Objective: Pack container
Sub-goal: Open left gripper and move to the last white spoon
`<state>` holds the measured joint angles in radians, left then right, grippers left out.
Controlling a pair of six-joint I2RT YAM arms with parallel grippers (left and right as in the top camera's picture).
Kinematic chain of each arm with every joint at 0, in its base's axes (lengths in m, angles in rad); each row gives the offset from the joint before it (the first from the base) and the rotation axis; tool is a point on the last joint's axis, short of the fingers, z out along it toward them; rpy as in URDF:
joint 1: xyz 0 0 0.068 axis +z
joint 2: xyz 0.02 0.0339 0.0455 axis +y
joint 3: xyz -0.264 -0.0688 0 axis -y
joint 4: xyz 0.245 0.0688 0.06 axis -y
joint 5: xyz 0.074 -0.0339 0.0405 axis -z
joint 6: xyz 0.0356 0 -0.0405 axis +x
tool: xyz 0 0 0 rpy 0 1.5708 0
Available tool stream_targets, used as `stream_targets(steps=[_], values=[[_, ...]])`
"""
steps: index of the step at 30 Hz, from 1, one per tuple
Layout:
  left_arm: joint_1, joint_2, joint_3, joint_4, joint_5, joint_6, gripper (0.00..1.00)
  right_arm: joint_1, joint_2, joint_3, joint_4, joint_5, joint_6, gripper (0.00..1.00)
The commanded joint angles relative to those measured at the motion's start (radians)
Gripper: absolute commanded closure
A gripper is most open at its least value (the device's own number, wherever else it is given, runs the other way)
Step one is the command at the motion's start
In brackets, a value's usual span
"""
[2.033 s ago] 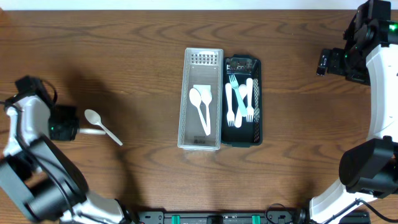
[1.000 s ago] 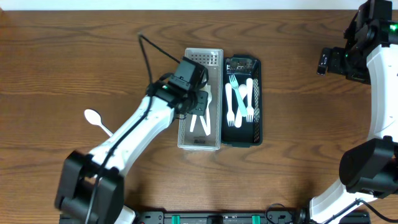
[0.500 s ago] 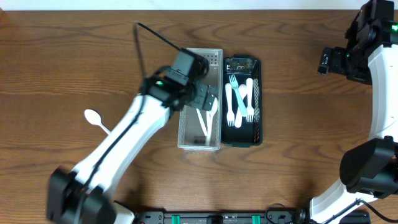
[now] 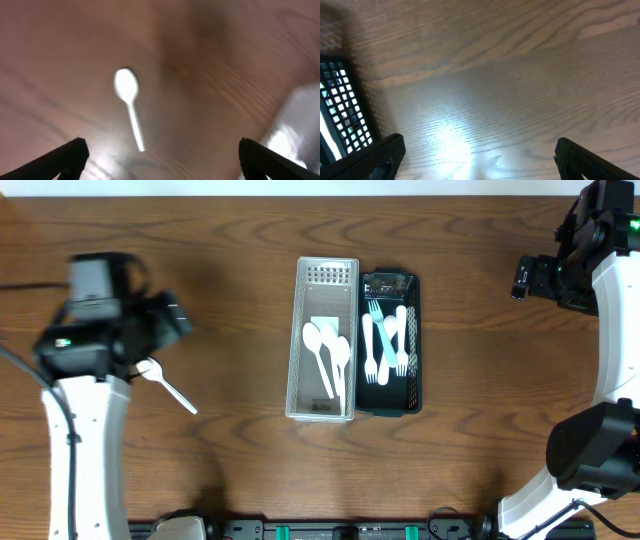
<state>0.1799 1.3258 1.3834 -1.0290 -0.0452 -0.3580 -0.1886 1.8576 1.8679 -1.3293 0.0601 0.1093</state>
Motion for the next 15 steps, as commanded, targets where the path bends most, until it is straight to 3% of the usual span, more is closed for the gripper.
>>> stream_targets(steps=[1, 6, 15], values=[[0.115, 0.053, -0.046, -0.011, 0.101, -0.047, 0.02, -0.008, 0.006, -0.004, 0.003, -0.002, -0.01, 0.01], [0.212, 0.208, -0.065, -0.002, 0.17, -0.048, 0.02, -0.008, 0.006, -0.004, 0.003, -0.002, -0.011, 0.01], [0.211, 0.494, -0.066, 0.066, 0.169, -0.048, 0.02, -0.008, 0.006, -0.004, 0.005, 0.0, -0.021, 0.01]])
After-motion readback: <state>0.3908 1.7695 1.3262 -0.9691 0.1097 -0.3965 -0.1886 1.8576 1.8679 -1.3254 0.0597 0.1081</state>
